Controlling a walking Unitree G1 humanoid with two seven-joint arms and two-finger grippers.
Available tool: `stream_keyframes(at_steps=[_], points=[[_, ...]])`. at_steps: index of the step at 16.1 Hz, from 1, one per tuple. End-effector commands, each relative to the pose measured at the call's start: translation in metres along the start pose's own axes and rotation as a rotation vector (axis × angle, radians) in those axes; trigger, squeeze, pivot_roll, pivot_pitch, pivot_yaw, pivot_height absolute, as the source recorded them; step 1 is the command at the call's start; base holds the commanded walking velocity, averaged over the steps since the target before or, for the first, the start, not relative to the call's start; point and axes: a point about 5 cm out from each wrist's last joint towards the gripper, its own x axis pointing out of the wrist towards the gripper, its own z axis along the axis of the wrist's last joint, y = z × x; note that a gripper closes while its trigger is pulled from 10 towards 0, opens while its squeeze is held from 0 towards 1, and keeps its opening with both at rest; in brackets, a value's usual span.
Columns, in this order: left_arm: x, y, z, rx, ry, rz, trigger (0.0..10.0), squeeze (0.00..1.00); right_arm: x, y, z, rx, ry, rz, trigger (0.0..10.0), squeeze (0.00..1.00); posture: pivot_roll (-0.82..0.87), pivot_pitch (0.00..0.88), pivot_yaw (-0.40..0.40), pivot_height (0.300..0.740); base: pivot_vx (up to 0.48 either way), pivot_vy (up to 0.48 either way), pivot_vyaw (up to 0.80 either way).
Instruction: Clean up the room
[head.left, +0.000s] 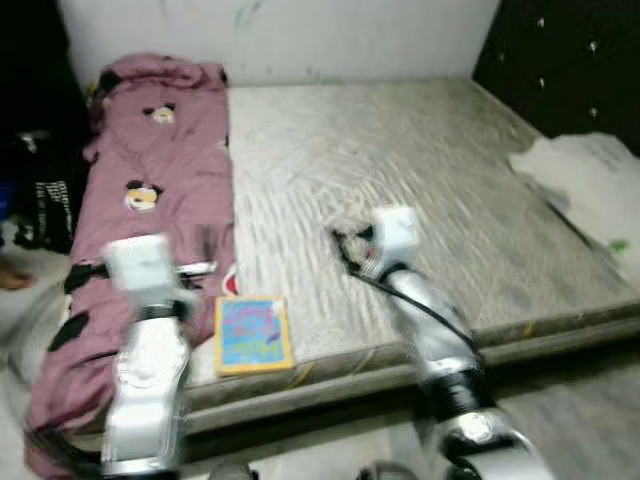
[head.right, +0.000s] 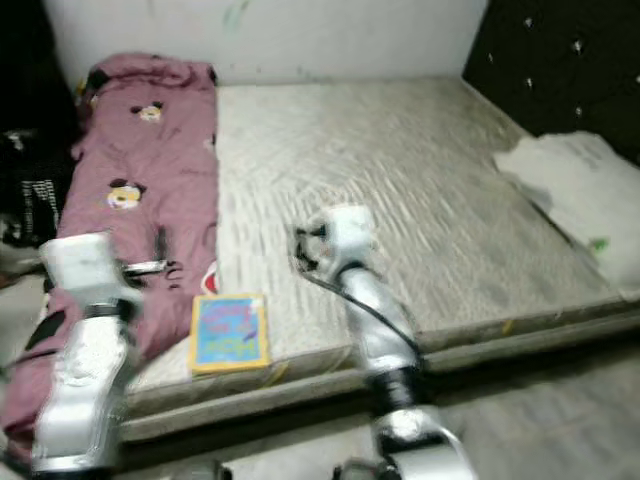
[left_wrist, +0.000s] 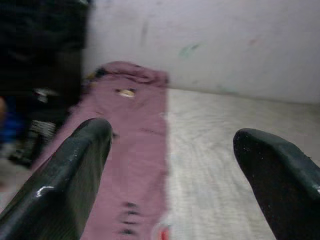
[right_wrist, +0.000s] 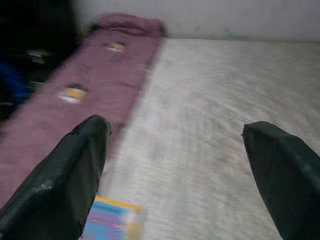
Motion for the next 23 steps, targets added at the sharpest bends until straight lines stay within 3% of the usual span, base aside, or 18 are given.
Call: stream_keyframes(at_steps=[1,4,7,9,14,17,21,23], points=[[0.000,-0.009,0.000,-0.016,-0.002,-0.026,10.0,0.00,-0.001,-0.011,0.002,-0.019,0.001,-0.026,10.0,0.00,-0.02,0.000,-0.015,0.740,0.000,0.480,0.00],[-0.001,-0.010,0.002,-0.003,-0.014,-0.030,10.0,0.00,-0.001,-0.011,0.001,-0.019,0.000,-0.024,10.0,0.00,-0.02,0.000,-0.013,0.740,0.000,0.479,0.00],[0.000,-0.008,0.006,0.107,-0.030,0.003,10.0,0.00,-0.001,-0.011,0.002,-0.021,-0.002,-0.021,10.0,0.00,-0.02,0.000,-0.013,0.740,0.000,0.000,0.00],[-0.001,-0.002,0.007,0.045,-0.037,-0.064,10.0,0.00,-0.001,-0.011,0.002,-0.021,-0.002,-0.019,10.0,0.00,-0.02,0.000,-0.013,0.740,0.000,0.000,0.00],[-0.007,0.006,0.005,0.089,-0.044,-0.004,10.0,0.00,-0.003,-0.012,0.007,-0.027,-0.046,-0.025,10.0,0.00,-0.02,0.000,-0.014,0.740,0.000,0.000,0.00],[-0.021,0.014,0.003,0.129,-0.012,0.045,10.0,0.00,-0.016,-0.025,0.030,-0.027,-0.179,-0.059,10.0,0.00,-0.02,0.000,-0.012,0.740,0.000,0.000,0.00],[-0.039,0.039,-0.011,0.190,0.084,0.162,10.0,0.00,-0.035,-0.042,0.019,-0.043,-0.138,-0.101,10.0,0.00,-0.02,0.000,-0.017,0.740,0.000,0.000,0.00],[-0.038,0.037,-0.015,0.169,0.111,0.147,10.0,0.00,-0.034,-0.039,0.018,-0.055,-0.131,-0.098,10.0,0.00,-0.02,0.000,-0.016,0.740,0.000,0.000,0.00]])
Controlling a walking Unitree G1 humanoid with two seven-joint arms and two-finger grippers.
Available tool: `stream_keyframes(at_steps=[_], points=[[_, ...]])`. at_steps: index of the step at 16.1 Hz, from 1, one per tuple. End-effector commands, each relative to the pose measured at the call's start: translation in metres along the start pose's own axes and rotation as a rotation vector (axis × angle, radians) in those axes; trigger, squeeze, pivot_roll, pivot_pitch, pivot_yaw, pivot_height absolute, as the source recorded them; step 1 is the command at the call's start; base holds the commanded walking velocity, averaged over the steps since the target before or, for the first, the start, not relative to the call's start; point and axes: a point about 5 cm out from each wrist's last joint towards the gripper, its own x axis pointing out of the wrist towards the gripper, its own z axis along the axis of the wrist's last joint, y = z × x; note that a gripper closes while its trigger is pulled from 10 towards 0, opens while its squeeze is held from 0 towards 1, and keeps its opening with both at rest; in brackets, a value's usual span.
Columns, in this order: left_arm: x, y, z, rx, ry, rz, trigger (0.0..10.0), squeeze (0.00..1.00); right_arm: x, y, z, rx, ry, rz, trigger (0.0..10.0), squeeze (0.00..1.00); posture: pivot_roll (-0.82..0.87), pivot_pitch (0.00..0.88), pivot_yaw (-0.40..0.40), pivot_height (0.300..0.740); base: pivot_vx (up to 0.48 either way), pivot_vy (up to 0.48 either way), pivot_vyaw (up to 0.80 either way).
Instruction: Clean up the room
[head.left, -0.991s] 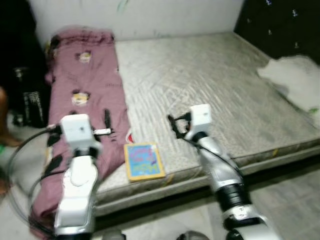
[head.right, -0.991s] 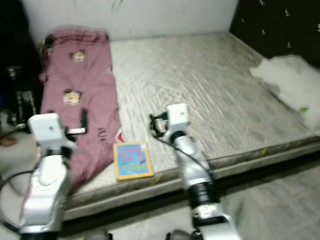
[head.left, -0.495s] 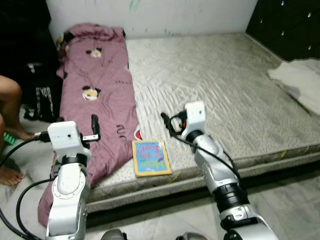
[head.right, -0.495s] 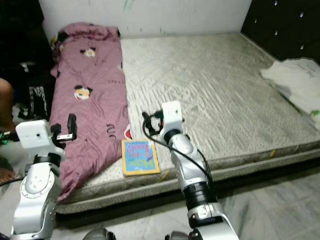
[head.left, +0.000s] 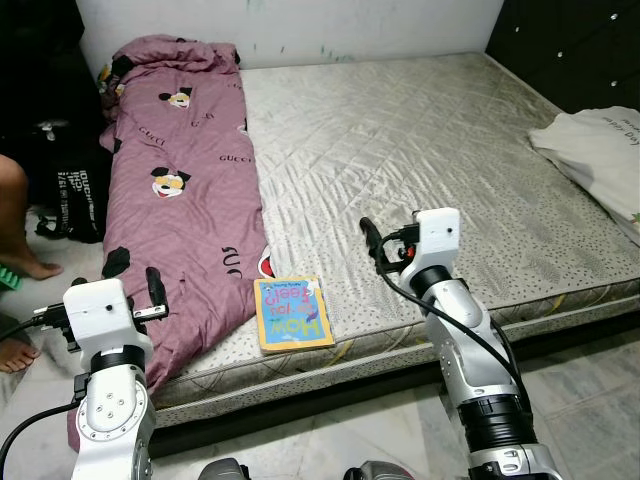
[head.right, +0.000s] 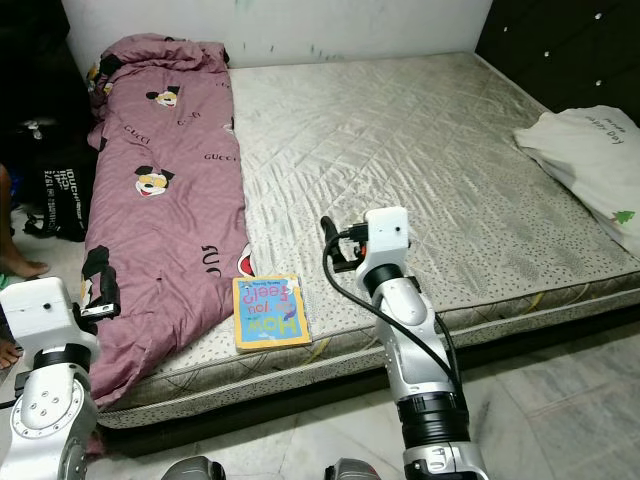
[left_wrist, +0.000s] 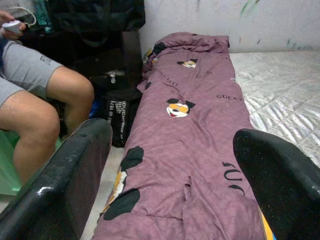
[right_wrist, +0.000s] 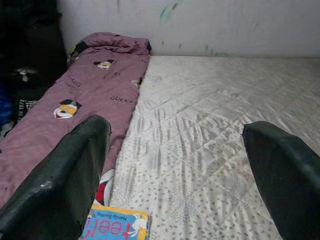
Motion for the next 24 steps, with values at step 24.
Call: stream_keyframes(at_steps=[24], points=[[0.005,-0.011,0.012,-0.034,-0.046,-0.062,10.0,0.00,0.011,0.009,0.007,-0.021,0.011,0.034,10.0,0.00,-0.02,0.000,-0.026,0.740,0.164,0.000,0.02]])
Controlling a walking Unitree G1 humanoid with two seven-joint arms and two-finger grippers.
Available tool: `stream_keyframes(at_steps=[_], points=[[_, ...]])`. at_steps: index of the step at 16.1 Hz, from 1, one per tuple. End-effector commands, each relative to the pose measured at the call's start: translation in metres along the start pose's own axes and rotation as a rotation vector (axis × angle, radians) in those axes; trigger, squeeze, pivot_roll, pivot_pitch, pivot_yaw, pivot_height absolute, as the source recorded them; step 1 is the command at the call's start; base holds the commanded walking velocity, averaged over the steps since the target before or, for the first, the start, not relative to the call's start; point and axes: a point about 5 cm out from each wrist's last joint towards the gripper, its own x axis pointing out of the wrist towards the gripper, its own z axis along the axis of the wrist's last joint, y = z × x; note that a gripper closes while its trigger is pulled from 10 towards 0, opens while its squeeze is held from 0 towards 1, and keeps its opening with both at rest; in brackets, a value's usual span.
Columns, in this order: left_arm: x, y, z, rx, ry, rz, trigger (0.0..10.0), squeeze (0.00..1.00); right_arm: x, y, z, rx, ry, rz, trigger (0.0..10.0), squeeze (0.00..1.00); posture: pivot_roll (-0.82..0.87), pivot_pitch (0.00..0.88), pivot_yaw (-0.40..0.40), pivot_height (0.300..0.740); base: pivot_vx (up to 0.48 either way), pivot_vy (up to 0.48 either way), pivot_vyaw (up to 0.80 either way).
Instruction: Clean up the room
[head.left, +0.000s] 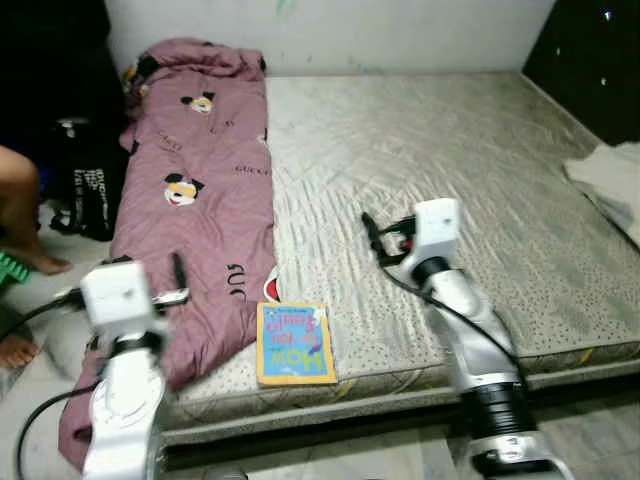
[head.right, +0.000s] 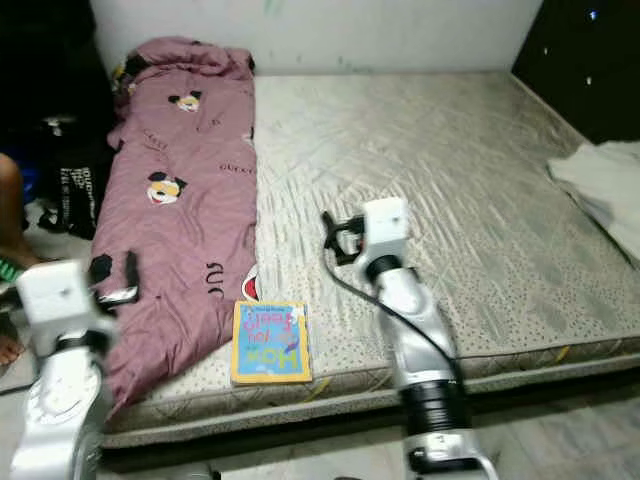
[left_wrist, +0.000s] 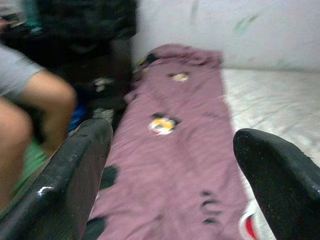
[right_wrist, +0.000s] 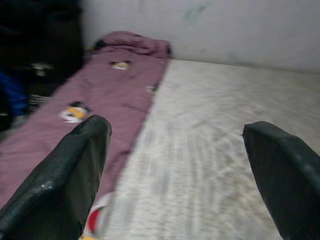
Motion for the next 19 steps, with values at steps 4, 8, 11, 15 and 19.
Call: stream_keyframes(at_steps=[4,8,11,15,19], points=[[0.002,0.000,0.004,-0.009,-0.012,0.020,10.0,0.00,0.002,0.002,0.001,-0.004,0.011,0.012,10.0,0.00,-0.02,0.000,-0.026,0.740,0.000,0.000,0.00],[0.003,-0.001,0.006,-0.032,-0.011,0.022,10.0,0.00,0.002,0.001,0.002,0.004,0.022,0.011,10.0,0.00,-0.02,0.000,-0.028,0.740,0.000,0.000,-0.20],[0.003,-0.002,0.006,-0.037,-0.009,0.020,10.0,0.00,0.002,0.001,0.001,0.003,0.030,0.013,10.0,0.00,-0.02,0.000,-0.029,0.740,0.000,0.000,-0.80],[0.004,-0.004,0.009,-0.038,-0.018,0.011,10.0,0.00,0.003,0.002,0.003,0.002,0.029,0.023,10.0,0.00,-0.03,0.000,-0.032,0.740,0.000,0.000,-0.37],[0.007,-0.008,0.016,-0.041,-0.043,0.000,10.0,0.00,0.005,0.008,0.008,0.001,0.003,0.054,10.0,0.00,-0.03,0.000,-0.028,0.740,0.000,0.000,0.00]])
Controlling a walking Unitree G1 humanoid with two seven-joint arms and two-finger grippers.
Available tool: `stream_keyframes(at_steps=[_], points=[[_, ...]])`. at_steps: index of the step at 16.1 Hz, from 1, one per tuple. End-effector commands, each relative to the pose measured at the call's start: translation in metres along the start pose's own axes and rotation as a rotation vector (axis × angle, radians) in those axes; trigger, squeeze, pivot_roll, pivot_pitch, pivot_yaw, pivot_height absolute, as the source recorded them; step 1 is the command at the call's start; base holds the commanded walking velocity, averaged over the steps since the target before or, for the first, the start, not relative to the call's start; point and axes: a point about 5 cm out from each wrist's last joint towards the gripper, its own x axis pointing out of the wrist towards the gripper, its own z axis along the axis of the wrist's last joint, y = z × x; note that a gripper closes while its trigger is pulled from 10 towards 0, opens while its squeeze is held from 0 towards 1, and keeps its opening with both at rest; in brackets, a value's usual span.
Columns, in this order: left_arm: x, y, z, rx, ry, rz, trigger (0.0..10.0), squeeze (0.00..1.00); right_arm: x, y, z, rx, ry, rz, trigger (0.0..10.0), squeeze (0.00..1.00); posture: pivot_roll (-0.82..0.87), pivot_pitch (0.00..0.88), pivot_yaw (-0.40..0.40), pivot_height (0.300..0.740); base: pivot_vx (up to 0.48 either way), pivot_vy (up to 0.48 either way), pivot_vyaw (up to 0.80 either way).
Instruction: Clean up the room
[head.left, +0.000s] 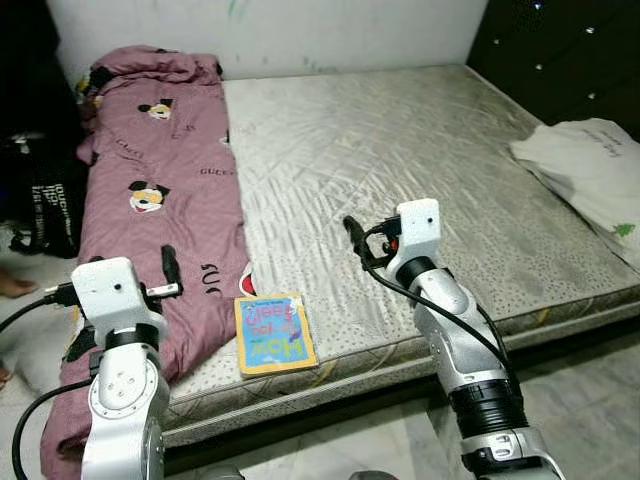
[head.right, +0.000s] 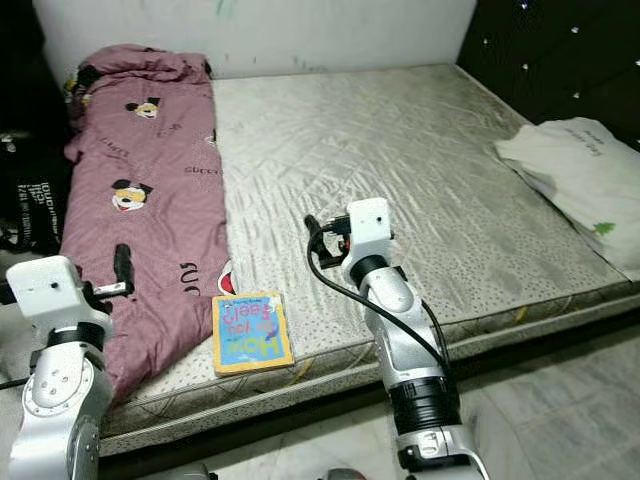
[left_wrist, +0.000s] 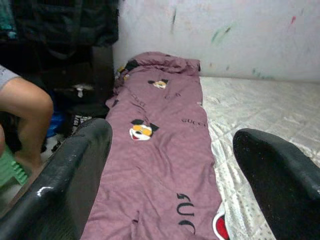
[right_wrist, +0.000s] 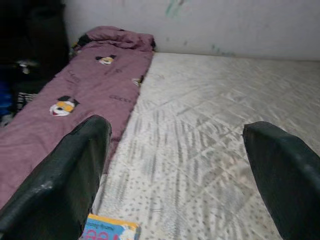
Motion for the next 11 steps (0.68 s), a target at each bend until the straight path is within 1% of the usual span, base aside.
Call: stream_keyframes(at_steps=[1,4,8,10,11], points=[[0.0013,-0.0040,0.0058,0.005,-0.018,-0.015,10.0,0.00,0.0019,0.0007,0.0090,-0.007,-0.033,0.010,10.0,0.00,-0.03,0.000,-0.028,0.740,0.000,0.000,0.00],[0.0016,-0.0037,0.0057,0.001,-0.015,-0.013,10.0,0.00,0.0026,0.0018,0.0090,-0.002,-0.032,0.018,10.0,0.00,-0.03,0.000,-0.027,0.735,0.000,0.000,0.00],[0.0026,-0.0033,0.0051,-0.005,-0.010,-0.009,10.0,0.00,0.0041,0.0036,0.0099,0.000,-0.037,0.026,10.0,0.00,-0.04,0.000,-0.027,0.695,0.000,0.000,0.00],[0.0029,-0.0033,0.0039,-0.014,-0.001,-0.008,10.0,0.00,0.0045,0.0037,0.0097,0.001,-0.033,0.028,10.0,0.00,-0.04,0.000,-0.027,0.665,0.000,0.000,0.00],[0.0030,-0.0031,0.0033,-0.017,0.003,-0.008,10.0,0.00,0.0046,0.0039,0.0097,0.002,-0.033,0.028,10.0,0.00,-0.04,0.000,-0.027,0.660,0.000,0.000,0.00]])
